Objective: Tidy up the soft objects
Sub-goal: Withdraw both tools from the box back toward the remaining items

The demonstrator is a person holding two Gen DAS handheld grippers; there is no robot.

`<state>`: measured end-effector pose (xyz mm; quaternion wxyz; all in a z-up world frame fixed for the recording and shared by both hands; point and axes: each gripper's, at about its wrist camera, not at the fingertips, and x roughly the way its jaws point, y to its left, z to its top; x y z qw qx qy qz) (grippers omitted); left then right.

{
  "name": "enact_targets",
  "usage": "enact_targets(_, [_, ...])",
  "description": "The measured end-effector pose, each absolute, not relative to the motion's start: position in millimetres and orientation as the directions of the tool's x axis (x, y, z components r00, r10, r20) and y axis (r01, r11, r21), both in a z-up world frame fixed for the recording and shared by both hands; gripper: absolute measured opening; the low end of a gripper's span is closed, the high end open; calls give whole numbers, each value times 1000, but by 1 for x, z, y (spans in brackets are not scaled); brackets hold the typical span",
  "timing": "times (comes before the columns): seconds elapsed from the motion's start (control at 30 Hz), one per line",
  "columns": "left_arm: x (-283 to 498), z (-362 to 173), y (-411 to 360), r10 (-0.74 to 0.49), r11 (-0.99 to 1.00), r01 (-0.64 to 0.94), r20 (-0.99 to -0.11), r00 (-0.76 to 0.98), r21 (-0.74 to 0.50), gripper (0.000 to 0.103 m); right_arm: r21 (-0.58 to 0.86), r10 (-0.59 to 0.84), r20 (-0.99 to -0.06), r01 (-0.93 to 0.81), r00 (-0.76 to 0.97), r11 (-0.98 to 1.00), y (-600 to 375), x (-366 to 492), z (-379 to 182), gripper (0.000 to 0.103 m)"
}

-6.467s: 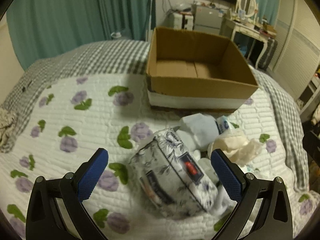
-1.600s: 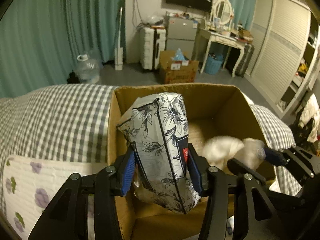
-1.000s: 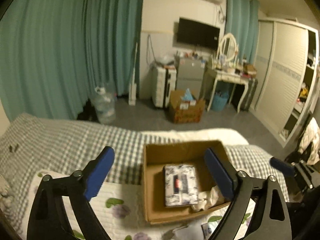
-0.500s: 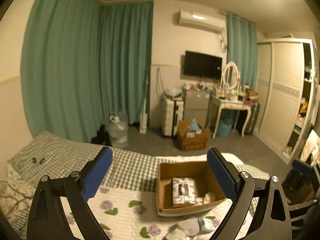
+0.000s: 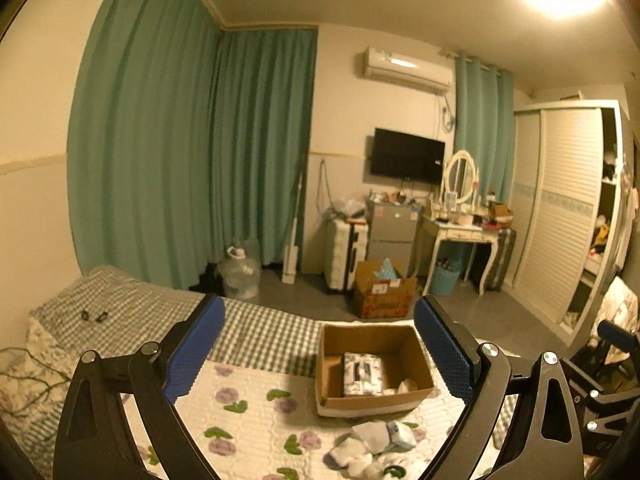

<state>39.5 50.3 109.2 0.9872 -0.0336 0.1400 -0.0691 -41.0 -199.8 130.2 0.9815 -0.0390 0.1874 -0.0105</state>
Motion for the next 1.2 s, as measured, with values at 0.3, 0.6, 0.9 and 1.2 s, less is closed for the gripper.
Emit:
enact_targets(0.3, [37,90,52,-134,991,121,-301,944,-63,96,-123,-37,-392,-13,919,992,-182,-48,121,103])
enact_targets(0.6, [54,59,50,-135,990,136,-354,926,-22,96,-122,-33,-450,-24,892,992,-167,-31,87,103])
enact_targets(0.9, [83,19,41,-130,987,159,-426,895,33,96,-93,-35,-556,-21,831,995,-162,1,35,103])
enact_targets(1.2, [120,-27,40,-151,981,194,-533,833,25,96,-92,-44,-674,-25,737,995,-149,36,-35,103])
